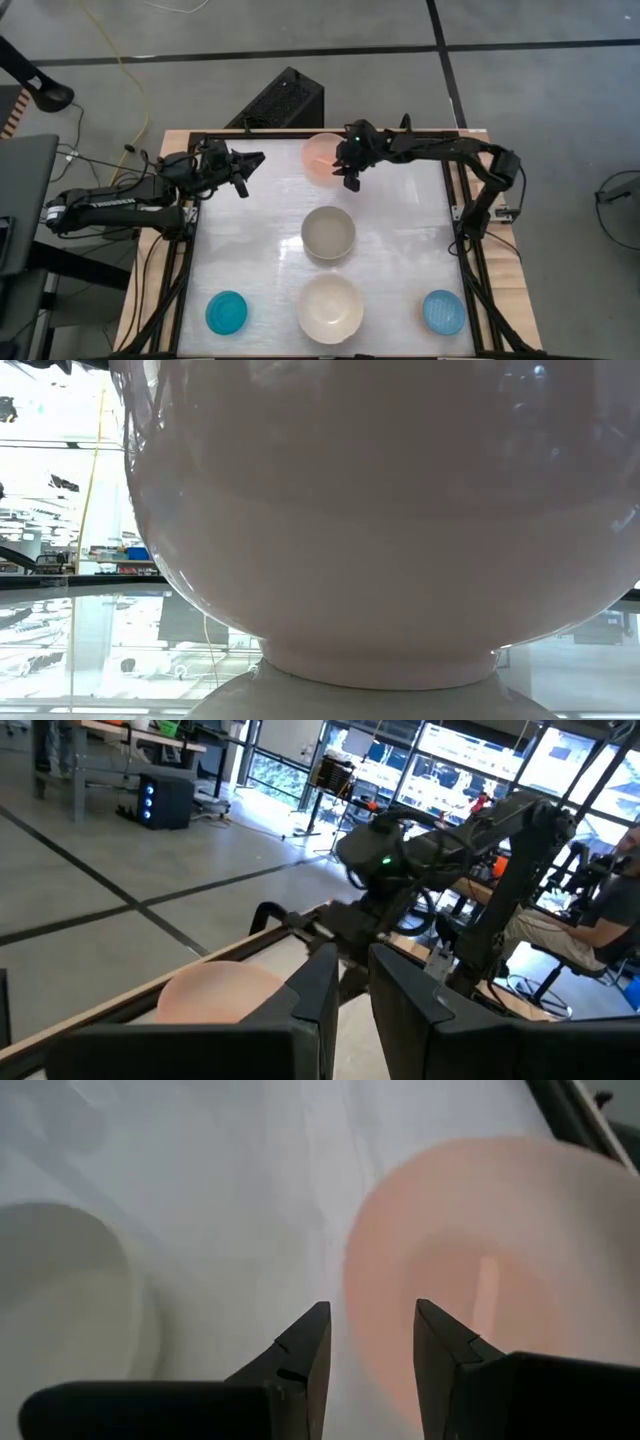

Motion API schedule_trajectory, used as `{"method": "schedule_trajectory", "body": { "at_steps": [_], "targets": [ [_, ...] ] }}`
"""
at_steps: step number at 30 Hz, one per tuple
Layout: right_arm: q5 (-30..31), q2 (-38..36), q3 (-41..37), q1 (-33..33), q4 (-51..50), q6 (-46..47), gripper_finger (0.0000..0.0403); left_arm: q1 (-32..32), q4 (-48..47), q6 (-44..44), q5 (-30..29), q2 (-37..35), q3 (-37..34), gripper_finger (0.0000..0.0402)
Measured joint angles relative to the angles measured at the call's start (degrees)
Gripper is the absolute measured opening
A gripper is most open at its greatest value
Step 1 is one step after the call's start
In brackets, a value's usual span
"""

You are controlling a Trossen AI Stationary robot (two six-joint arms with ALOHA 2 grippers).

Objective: Nest bowls inside each other
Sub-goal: Stack the orange bowl on top of the white bowl

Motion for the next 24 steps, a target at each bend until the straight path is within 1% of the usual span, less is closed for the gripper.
{"method": "schedule_trajectory", "body": {
  "at_steps": [4, 9, 14, 19, 24],
  "targets": [
    [-0.08, 2.73, 0.16, -0.37, -0.98, -0.02, 0.0115, 0.00, -0.02, -0.08, 0.09, 0.00, -0.02, 0.0048],
    [-0.08, 2.89, 0.25, -0.30, -0.53, -1.13, 0.0115, 0.00, -0.03, -0.22, 0.09, 0.00, -0.04, 0.0048],
    [0.36, 2.92, 0.27, -0.65, -2.52, -1.70, 0.0114, 0.00, -0.03, -0.22, 0.02, 0.00, -0.04, 0.0048],
    [0.43, 6.36, 0.25, -0.65, -4.24, -2.44, 0.0114, 0.00, -0.05, -0.10, -0.14, 0.00, -0.04, 0.0048],
    [1.28, 9.37, 0.28, -0.05, -3.66, -2.13, 0.0112, 0.00, -0.03, -0.89, -0.11, 0.00, -0.05, 0.0048]
  ]
}}
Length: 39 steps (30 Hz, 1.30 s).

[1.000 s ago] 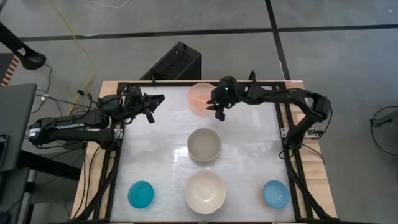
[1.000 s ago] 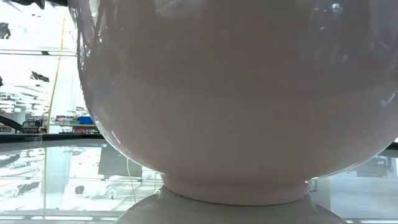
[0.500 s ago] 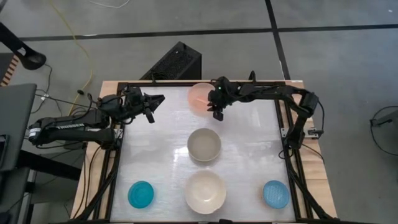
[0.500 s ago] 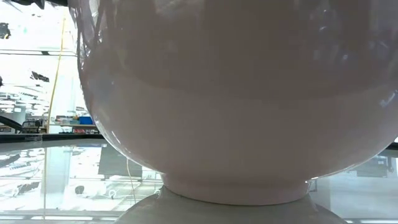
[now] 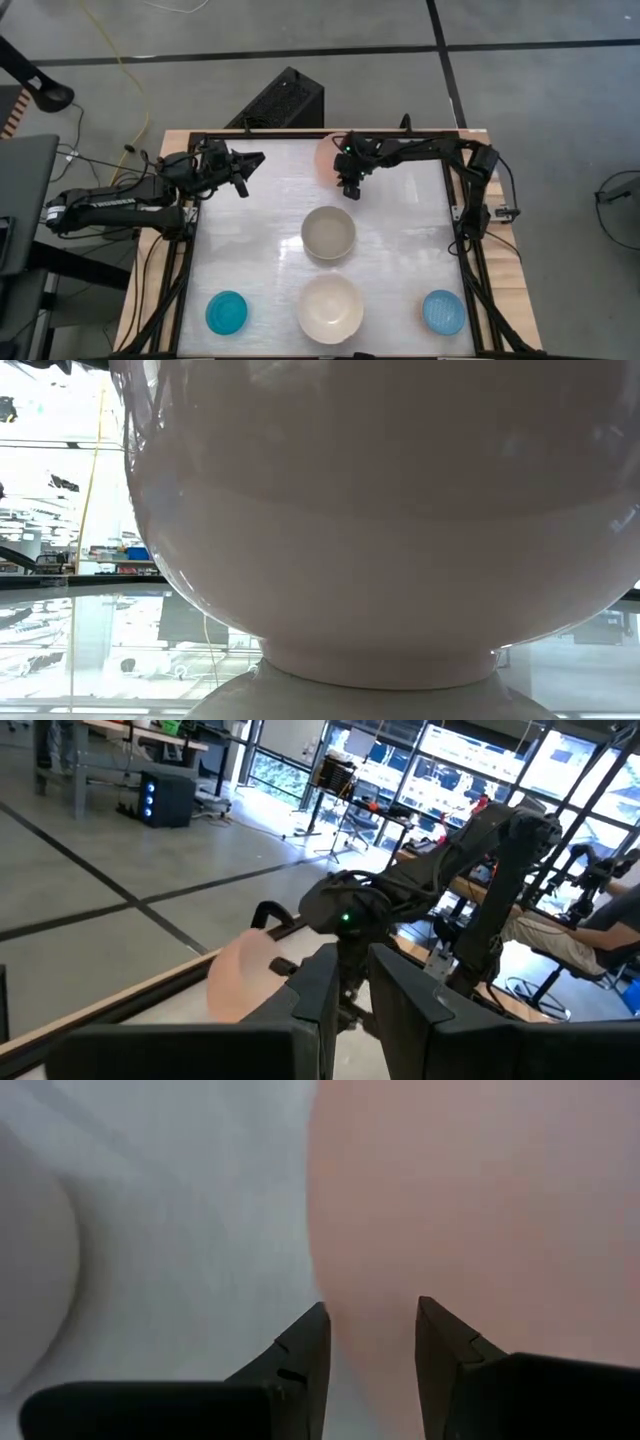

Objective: Nest bowls inside each other
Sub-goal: Stack the orange bowl on top of the white bowl

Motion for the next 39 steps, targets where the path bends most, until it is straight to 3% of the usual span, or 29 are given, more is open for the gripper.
{"method": "schedule_trajectory", "body": {
  "at_steps": [4, 10, 14, 24, 39],
  "targets": [
    [0.59, 0.75, 0.03, 0.85, 1.57, 0.30, 0.0091, 0.00, 0.00, -0.65, 0.02, 0.00, -0.02, 0.0048],
    [0.61, 0.38, 0.17, 1.79, 2.44, 0.48, 0.0010, 0.00, 0.00, -0.90, -0.04, 0.00, -0.02, 0.0048],
    [0.07, 0.24, 1.46, 2.84, 1.04, 0.57, 0.0004, 0.00, 0.00, -1.06, -0.07, 0.00, -0.02, 0.0048],
    [-12.87, 0.55, 13.32, 6.27, -5.45, 1.10, 0.0002, 0.00, 0.02, -1.19, -0.24, 0.00, -0.02, 0.0048],
    [-18.47, 0.44, 28.63, 12.09, -21.88, 1.48, 0.0000, 0.00, 0.02, -1.15, -0.74, 0.00, -0.02, 0.0048]
  ]
}}
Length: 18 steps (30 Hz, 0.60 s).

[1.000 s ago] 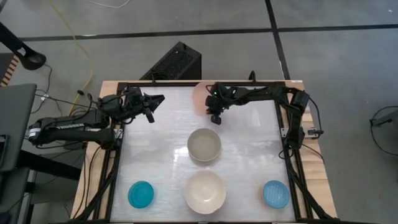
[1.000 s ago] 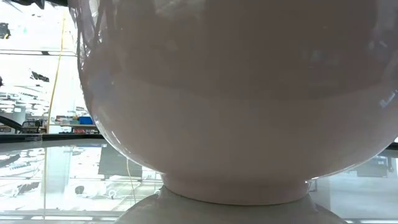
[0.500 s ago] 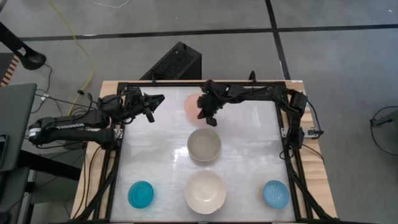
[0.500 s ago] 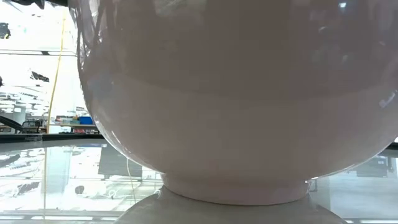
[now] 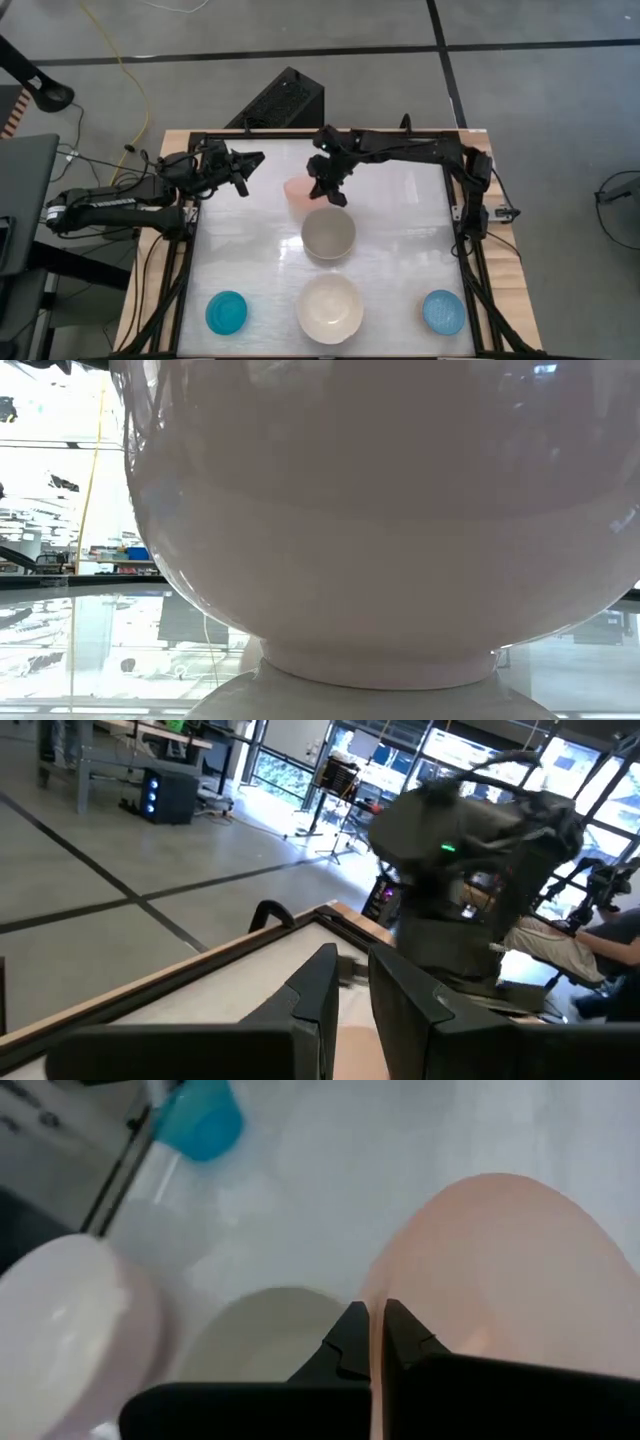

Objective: Nest bowls inside each other
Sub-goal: Stack the orange bowl on top of the white bowl

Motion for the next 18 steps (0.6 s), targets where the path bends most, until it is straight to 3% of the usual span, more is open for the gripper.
{"method": "schedule_trajectory", "body": {
  "at_steps": [10, 18],
  "targets": [
    [-0.69, -0.04, 8.91, 8.15, -10.73, -0.67, 0.0000, 0.00, 0.00, 0.99, -1.90, 0.00, 0.00, 0.0048],
    [3.97, -0.11, 19.03, 13.97, -20.34, 1.02, 0.0000, 0.00, 0.00, 1.58, -2.08, 0.00, 0.00, 0.0048]
  ]
}}
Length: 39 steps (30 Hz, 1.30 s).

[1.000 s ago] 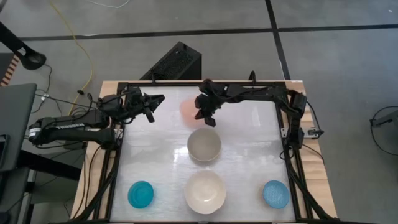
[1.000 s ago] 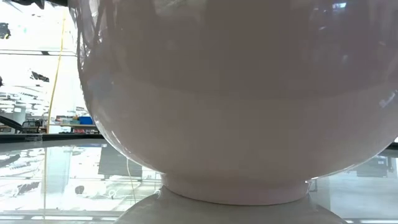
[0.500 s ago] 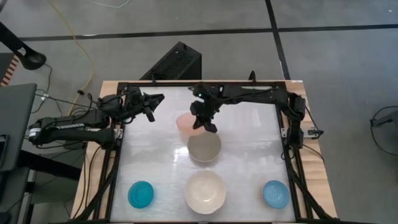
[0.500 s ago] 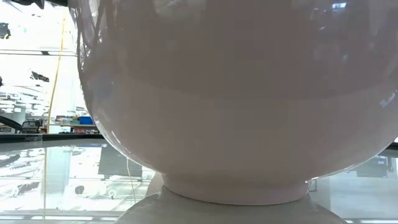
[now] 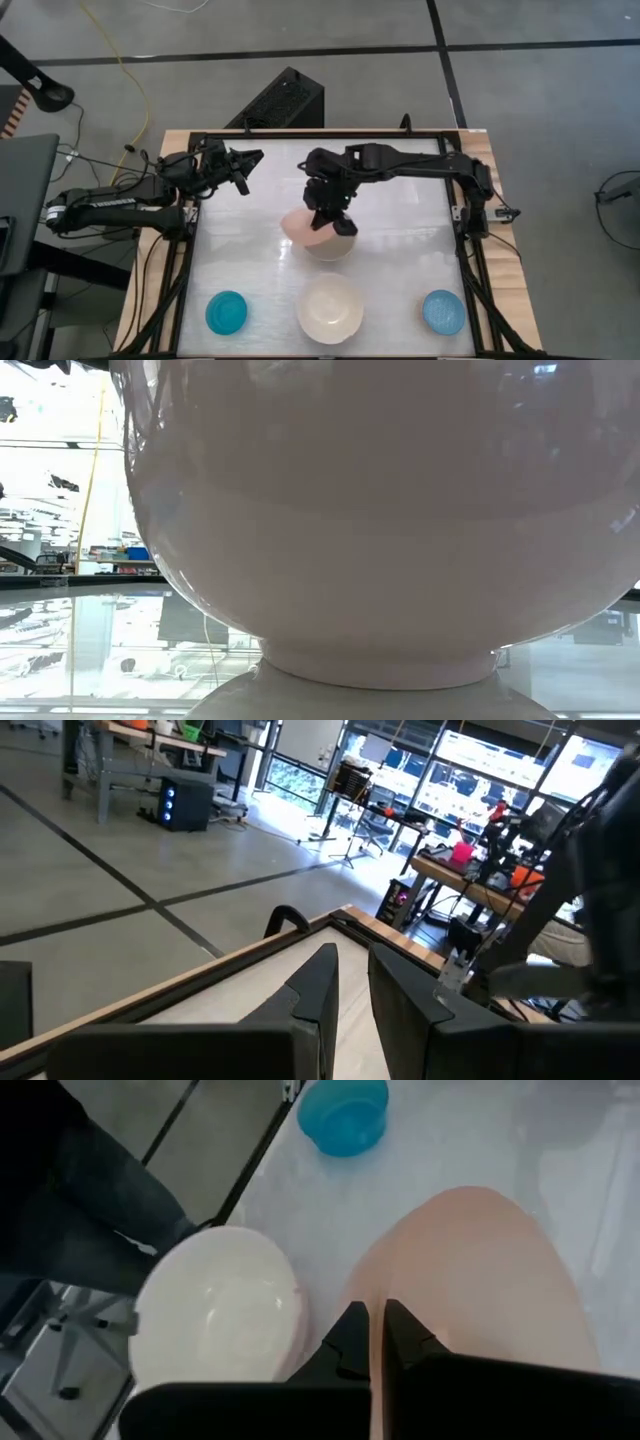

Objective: Nest bowls inside each other
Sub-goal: Stack the orange bowl on top of the white bowl, then stack the gray bowl on top of the orange bowl

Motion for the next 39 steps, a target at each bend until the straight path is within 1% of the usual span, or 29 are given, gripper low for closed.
{"method": "schedule_trajectory", "body": {
  "at_steps": [3, 7, 10, 15, 18, 20, 23, 26, 28, 30, 34, 37, 39],
  "targets": [
    [1.77, -1.01, 1.89, 2.29, -3.30, 1.89, 0.0000, 0.00, 0.00, 0.02, 0.00, 0.00, 0.00, 0.0048],
    [3.15, -3.45, 1.81, 5.71, -4.74, 6.16, 0.0000, 0.00, 0.06, 0.02, -0.09, 0.00, 0.00, 0.0048],
    [6.30, -4.82, 1.81, 8.87, -4.37, 9.17, 0.0000, 0.04, 0.21, 0.04, -0.66, 0.00, 0.00, 0.0048],
    [13.60, -5.08, 1.79, 15.19, -2.40, 13.38, 0.0000, 0.04, 0.50, 0.32, -2.40, 0.00, 0.00, 0.0048],
    [20.16, -5.05, 1.77, 19.50, -1.14, 15.43, 0.0000, 0.04, 0.56, 0.32, -2.67, 0.00, 0.00, 0.0048],
    [25.02, -5.05, 1.14, 22.10, 1.42, 17.29, 0.0000, 0.04, 0.52, 0.21, -2.67, 0.00, 0.00, 0.0048],
    [31.24, -4.95, -0.19, 24.97, 3.57, 22.08, 0.0000, 0.04, 0.52, -0.24, -2.55, 0.00, 0.00, 0.0048],
    [35.18, -3.74, -0.10, 27.13, 4.20, 26.93, 0.0000, 0.04, 0.51, -0.45, -1.40, -0.02, 0.00, 0.0048],
    [36.40, -2.58, -0.01, 28.21, 4.33, 29.92, 0.0000, 0.04, 0.46, -0.20, -0.71, 0.00, 0.00, 0.0048],
    [36.35, -0.07, -0.09, 28.96, 4.82, 33.21, 0.0000, 0.04, 0.52, -0.28, 0.14, 0.00, 0.00, 0.0048],
    [36.10, 4.98, -0.27, 31.18, 9.17, 37.88, 0.0000, 0.04, 0.51, -0.86, 2.07, -0.02, 0.00, 0.0048],
    [36.30, 7.41, -0.20, 31.93, 12.40, 41.08, 0.0000, 0.04, 0.50, -0.99, 3.93, -0.02, 0.00, 0.0048],
    [38.21, 8.30, -0.20, 32.50, 13.43, 42.18, 0.0000, 0.04, 0.45, -1.05, 5.18, -0.02, 0.00, 0.0048]
  ]
}}
